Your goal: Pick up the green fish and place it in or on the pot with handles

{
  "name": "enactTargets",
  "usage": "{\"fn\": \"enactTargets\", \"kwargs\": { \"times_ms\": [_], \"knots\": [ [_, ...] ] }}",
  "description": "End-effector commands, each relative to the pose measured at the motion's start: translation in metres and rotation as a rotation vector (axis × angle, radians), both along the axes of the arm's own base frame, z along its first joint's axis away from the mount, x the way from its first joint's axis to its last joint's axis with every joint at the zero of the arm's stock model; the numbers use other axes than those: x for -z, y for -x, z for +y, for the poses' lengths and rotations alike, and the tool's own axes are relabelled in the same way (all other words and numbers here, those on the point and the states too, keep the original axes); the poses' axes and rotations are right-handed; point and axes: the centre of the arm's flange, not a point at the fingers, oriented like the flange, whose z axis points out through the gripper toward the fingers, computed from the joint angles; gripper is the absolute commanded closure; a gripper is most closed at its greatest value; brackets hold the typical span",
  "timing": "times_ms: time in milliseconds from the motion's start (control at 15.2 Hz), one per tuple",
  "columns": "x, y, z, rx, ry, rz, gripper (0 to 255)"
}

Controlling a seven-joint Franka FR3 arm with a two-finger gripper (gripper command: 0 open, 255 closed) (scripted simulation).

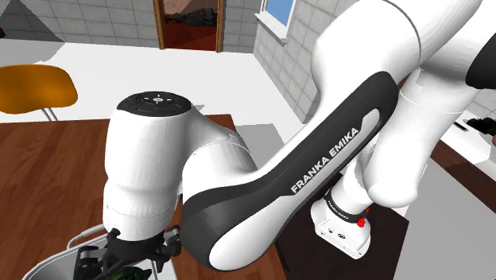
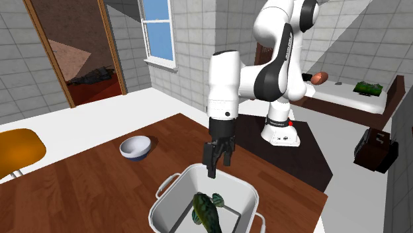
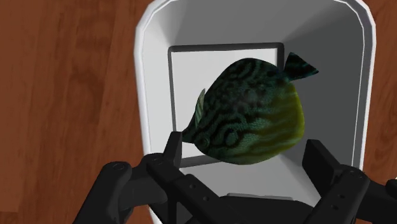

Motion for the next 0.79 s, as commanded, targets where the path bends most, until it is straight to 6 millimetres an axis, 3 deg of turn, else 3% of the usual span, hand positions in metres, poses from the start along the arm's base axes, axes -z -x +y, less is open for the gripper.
{"fn": "enactTargets", "kwargs": {
  "times_ms": [0,198,726],
  "knots": [
    [-0.012,-0.001,-0.004,0.0,0.0,0.0,0],
    [-0.047,-0.003,-0.017,0.0,0.0,0.0,0],
    [-0.047,-0.003,-0.017,0.0,0.0,0.0,0]
  ]
}}
